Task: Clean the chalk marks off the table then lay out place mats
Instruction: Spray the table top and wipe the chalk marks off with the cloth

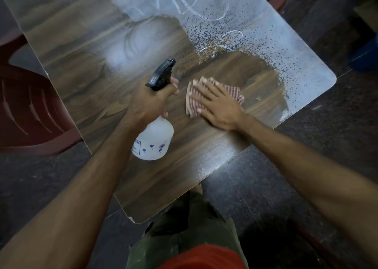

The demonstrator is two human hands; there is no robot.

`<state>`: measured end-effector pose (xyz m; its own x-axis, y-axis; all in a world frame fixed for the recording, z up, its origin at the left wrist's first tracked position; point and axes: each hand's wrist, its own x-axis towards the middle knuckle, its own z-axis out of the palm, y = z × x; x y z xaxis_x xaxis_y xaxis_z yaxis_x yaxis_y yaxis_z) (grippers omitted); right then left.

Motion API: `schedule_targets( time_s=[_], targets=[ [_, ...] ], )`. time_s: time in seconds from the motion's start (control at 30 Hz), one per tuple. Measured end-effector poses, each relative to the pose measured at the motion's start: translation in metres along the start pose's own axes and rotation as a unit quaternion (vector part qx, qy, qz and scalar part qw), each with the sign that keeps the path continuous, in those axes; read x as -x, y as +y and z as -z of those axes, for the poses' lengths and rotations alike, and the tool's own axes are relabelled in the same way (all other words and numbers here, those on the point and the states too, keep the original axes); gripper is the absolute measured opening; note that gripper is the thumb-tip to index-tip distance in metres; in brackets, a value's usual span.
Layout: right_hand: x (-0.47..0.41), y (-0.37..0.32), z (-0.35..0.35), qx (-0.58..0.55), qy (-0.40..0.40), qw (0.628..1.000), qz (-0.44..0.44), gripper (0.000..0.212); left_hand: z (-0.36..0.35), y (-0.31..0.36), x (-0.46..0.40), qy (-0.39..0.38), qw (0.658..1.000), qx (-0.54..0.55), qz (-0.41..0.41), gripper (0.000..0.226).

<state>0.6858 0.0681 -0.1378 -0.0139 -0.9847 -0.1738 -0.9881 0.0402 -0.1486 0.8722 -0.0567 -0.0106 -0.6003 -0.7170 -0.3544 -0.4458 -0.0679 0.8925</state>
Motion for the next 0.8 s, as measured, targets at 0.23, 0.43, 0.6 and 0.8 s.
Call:
schedule_targets(
  time_s=[0.23,0.43,0.6,0.8],
  targets=[
    [0.068,0.045,0.001,-0.087,-0.032,0.995,-0.036,0.058,0.002,0.013,-0.003,-0.02,1.0,0.014,-0.013,0.012],
    [0.003,0.051,0.016,-0.048,-0.006,0.973,-0.225,0.068,0.002,0.004,-0.001,-0.033,0.999,-0.003,-0.025,0.009],
    [0.021,-0.01,-0.002,-0.005,-0.012,0.993,-0.114,0.068,-0.002,0.004,0.0,-0.043,0.999,-0.011,-0.014,0.01],
    [0.1,-0.014,-0.019,-0.007,-0.07,0.997,0.044,0.062,-0.003,0.012,0.001,-0.039,0.999,-0.006,-0.023,0.008]
  ],
)
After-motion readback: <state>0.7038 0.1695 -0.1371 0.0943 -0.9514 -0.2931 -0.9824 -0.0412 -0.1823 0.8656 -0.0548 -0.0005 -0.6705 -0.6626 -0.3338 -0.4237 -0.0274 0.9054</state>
